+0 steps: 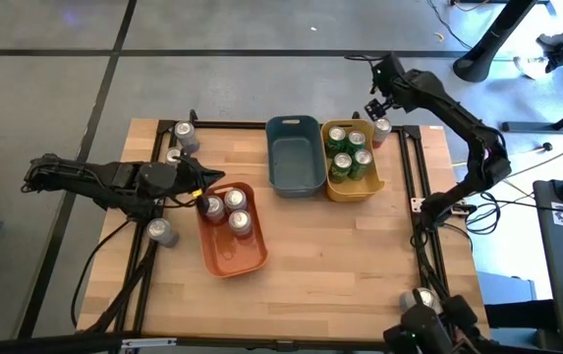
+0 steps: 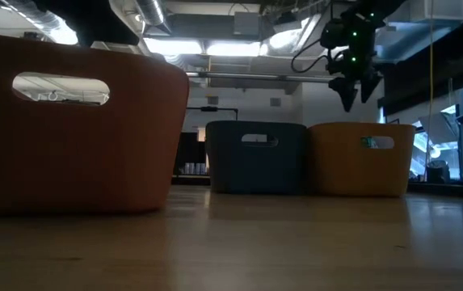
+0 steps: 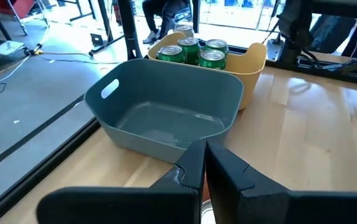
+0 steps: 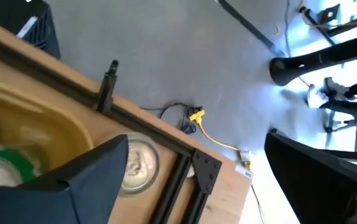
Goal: Sort soda cans
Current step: Put the pink-white soda can into the orange bin
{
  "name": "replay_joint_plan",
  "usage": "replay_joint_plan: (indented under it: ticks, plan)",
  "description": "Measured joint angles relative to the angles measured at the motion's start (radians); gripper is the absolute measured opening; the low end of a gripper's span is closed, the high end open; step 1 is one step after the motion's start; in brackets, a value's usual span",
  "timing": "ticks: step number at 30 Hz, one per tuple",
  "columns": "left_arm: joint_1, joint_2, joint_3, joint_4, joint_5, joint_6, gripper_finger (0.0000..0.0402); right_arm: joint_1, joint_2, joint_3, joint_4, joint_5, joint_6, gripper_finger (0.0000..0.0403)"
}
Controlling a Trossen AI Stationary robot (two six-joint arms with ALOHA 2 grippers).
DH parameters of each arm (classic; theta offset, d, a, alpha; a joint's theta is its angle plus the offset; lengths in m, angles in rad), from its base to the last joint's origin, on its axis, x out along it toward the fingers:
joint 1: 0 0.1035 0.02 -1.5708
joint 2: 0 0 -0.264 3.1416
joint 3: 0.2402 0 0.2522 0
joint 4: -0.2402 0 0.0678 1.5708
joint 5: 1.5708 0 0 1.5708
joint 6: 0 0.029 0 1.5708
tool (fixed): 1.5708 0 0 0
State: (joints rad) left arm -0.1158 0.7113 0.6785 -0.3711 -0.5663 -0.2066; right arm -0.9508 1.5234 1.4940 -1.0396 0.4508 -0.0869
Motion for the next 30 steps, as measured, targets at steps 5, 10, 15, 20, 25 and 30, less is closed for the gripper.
replay_joint_plan:
  ticks: [5, 10, 15, 20, 25, 30]
  plan:
    - [0.0, 0.0, 0.0, 0.002, 0.0, -0.005, 0.0008, 0.0, 0.024, -0.001, -0.04, 0.001, -0.016, 0.039]
    - [-0.002, 0.0, 0.0, -0.006, 0.0, -0.049, 0.0008, 0.001, 0.036, -0.001, -0.065, 0.007, -0.046, 0.0378]
    - [-0.002, 0.0, 0.0, -0.004, 0.001, -0.048, 0.0008, 0.008, 0.04, -0.001, -0.063, -0.067, -0.003, 0.0377]
    - [-0.002, 0.0, 0.0, -0.006, 0.001, -0.048, 0.0008, -0.011, 0.079, -0.001, -0.093, -0.074, -0.023, 0.0376]
    - [-0.002, 0.0, 0.0, -0.006, 0.001, -0.048, 0.0008, -0.042, 0.135, -0.001, -0.097, -0.117, -0.025, 0.0376]
    - [-0.002, 0.0, 0.0, -0.012, 0.001, -0.048, 0.0008, -0.047, 0.176, -0.002, -0.14, -0.149, -0.073, 0.0376]
